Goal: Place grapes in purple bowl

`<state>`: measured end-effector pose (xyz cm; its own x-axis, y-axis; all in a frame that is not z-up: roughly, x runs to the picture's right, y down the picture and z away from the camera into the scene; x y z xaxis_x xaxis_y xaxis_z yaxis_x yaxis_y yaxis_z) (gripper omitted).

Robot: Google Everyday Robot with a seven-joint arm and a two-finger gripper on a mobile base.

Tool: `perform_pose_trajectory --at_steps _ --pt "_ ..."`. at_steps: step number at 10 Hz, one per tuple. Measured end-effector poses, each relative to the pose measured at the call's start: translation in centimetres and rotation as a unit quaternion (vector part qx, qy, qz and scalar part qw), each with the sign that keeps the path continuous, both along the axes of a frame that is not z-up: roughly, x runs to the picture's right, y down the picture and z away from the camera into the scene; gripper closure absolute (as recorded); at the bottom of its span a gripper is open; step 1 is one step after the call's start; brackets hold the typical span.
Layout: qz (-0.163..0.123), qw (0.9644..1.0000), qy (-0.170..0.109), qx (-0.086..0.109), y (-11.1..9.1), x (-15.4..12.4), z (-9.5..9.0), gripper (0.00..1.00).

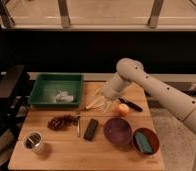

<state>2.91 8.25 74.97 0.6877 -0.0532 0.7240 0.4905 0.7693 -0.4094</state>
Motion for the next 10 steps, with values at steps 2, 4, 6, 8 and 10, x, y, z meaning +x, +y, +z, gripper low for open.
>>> perform_pose_trajectory --at_steps 2,4,6,8,10 --pt "-0.004 1.0 -0.001 0.002 -0.1 -0.3 0.0 0.34" --pt "-0.02 0.9997 -0.013 0.009 0.0 -1.5 0.0 0.34" --pt "-0.037 0.9987 -0.029 0.016 0.0 -4.9 0.1 0.34" --pt "-0.054 0.9975 -0.045 0.013 0.6 -9.6 0.9 0.34" --pt "-0.068 0.9959 -0.061 0.002 1.8 -12.7 2.0 0.34"
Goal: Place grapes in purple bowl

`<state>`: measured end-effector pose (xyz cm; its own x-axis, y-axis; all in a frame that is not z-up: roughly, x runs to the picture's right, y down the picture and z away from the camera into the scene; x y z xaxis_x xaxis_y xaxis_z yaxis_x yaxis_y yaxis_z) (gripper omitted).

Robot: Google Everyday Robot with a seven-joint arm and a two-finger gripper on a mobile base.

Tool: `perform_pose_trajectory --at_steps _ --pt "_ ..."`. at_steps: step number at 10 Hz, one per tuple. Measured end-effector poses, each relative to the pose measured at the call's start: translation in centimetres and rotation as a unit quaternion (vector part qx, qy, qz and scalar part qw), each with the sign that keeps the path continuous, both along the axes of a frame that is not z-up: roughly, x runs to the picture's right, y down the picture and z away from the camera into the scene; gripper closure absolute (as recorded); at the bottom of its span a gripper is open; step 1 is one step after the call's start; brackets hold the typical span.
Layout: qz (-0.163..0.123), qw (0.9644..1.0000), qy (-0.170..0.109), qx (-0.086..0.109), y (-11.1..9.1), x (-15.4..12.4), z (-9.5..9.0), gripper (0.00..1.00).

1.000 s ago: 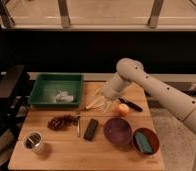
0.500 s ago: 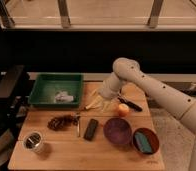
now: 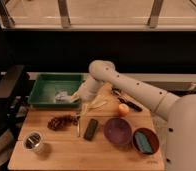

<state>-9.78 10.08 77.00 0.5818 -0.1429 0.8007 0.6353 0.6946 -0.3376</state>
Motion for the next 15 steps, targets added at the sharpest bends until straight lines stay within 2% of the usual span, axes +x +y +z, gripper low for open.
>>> perform_pose_trajectory --at_steps 3,7,12,13,15 --pt "-0.025 0.9994 -0.018 -0.016 2.8 -4.1 2.1 0.34" --pt "-0.032 0.9982 -0.037 -0.035 5.9 -7.5 3.8 0.34" --pt "0.0 0.9972 -0.063 -0.04 8.1 -9.7 6.2 0.34" --pt "0.007 0.997 -0.065 -0.043 8.4 -9.7 6.8 0.36" --pt "0.016 0.9964 -0.073 -0.04 8.5 -10.0 7.0 0.56"
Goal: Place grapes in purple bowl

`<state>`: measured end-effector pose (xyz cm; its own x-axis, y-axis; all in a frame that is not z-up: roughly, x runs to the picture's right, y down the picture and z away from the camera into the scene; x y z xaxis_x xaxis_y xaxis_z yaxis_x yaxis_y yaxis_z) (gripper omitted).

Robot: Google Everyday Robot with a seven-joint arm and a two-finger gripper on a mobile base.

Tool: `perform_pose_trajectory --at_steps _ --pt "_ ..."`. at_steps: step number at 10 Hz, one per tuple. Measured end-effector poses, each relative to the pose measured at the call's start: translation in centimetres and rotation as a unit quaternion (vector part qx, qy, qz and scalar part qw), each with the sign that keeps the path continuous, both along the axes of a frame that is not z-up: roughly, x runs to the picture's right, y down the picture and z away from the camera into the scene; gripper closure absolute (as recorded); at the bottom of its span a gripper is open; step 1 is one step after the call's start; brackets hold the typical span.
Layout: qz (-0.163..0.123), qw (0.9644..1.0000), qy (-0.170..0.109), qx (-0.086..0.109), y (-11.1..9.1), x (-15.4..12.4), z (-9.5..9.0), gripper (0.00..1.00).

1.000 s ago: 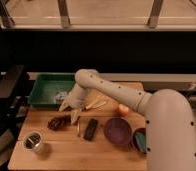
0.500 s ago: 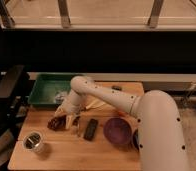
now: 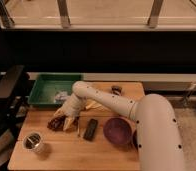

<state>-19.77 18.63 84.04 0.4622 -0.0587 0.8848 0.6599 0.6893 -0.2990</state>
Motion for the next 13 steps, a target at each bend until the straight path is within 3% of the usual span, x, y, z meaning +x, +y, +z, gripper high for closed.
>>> perform_pose_trajectory --at_steps 4,5,9,13 --pt "0.02 0.9997 -0.009 0.007 -0.9 1.4 -1.3 0.95" --pt "0.032 0.9993 -0.013 0.011 -1.8 2.2 -2.2 0.99" --pt "0.099 0.9945 -0.026 0.023 -5.8 9.6 -6.4 1.0" --pt "0.154 0.9867 0.01 0.051 -9.1 20.1 -11.1 1.0"
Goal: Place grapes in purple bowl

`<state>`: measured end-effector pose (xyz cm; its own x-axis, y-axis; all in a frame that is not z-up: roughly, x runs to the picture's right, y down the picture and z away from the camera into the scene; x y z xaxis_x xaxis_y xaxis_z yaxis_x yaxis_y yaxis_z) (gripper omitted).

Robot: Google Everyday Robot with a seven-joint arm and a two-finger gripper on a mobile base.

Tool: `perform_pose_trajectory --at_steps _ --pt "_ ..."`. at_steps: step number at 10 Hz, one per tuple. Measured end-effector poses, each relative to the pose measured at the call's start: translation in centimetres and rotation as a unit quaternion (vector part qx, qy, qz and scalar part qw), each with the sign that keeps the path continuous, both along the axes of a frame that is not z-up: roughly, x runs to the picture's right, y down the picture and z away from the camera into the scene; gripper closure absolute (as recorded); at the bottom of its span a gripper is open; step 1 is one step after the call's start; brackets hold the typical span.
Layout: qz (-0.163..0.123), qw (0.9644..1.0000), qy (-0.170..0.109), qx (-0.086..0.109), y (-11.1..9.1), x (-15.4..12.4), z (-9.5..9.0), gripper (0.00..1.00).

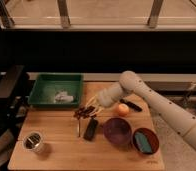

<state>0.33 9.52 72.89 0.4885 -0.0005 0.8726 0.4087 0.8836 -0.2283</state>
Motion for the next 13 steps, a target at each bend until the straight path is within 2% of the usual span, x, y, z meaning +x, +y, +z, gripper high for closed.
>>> perform_pose_trajectory --at_steps 2,5,7,9,11,13 --pt "0.02 0.9994 0.028 0.001 -0.5 4.6 -1.1 1.0" --pt "0.048 0.9955 0.079 -0.022 0.3 11.1 -1.7 0.98" --pt "0.075 0.989 0.117 -0.051 2.2 15.1 -1.9 0.81" --pt "0.091 0.9833 0.138 -0.077 4.2 17.0 -1.3 0.61" --pt "0.102 0.9788 0.145 -0.103 6.3 16.8 -0.2 0.4" --pt "0.105 0.9769 0.143 -0.119 7.6 15.9 0.4 0.23"
